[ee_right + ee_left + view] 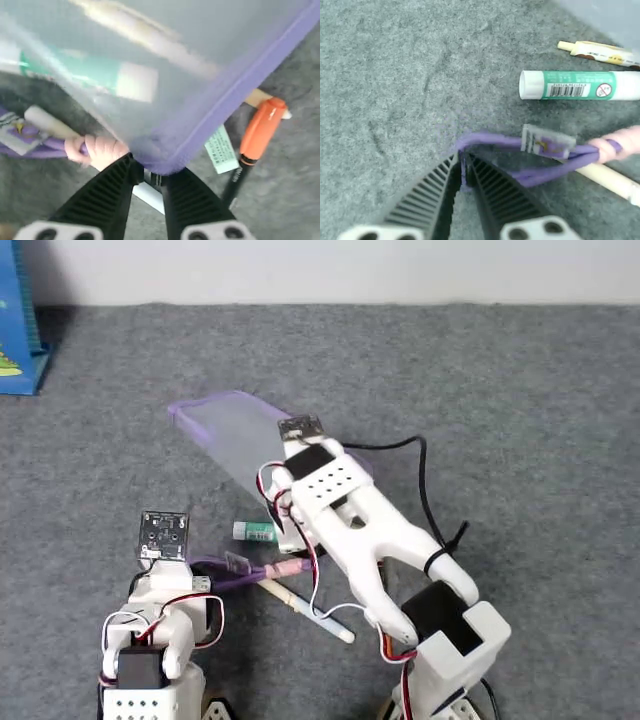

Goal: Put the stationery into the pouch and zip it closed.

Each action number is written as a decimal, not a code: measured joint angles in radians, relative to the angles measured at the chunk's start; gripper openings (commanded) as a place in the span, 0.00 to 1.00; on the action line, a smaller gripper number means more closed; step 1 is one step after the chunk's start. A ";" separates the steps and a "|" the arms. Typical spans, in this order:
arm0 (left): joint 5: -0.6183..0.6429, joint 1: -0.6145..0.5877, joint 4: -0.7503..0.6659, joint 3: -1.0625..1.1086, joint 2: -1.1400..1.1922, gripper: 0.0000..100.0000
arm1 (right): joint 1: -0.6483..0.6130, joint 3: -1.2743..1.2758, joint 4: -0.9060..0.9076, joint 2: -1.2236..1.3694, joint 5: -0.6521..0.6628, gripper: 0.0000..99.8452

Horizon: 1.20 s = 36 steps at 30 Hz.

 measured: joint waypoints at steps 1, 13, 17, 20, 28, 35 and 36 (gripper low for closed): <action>0.000 0.000 0.000 0.000 0.000 0.01 | 0.005 -0.014 0.012 0.000 0.026 0.01; 0.000 0.000 0.000 0.000 0.000 0.01 | 0.169 -0.325 0.169 0.000 0.296 0.01; 0.000 0.000 0.000 0.000 0.000 0.01 | 0.236 -0.457 0.199 0.000 0.365 0.01; 0.000 0.000 0.000 0.000 0.000 0.01 | 0.267 -0.563 0.207 0.000 0.422 0.01; 0.000 0.000 0.000 0.000 0.000 0.01 | 0.239 -0.713 0.236 0.000 0.489 0.01; 0.000 0.000 0.000 0.000 0.000 0.01 | 0.127 -0.700 0.305 0.002 0.321 0.01; 0.000 0.000 0.000 0.000 0.000 0.01 | 0.120 -0.681 0.305 0.002 0.282 0.01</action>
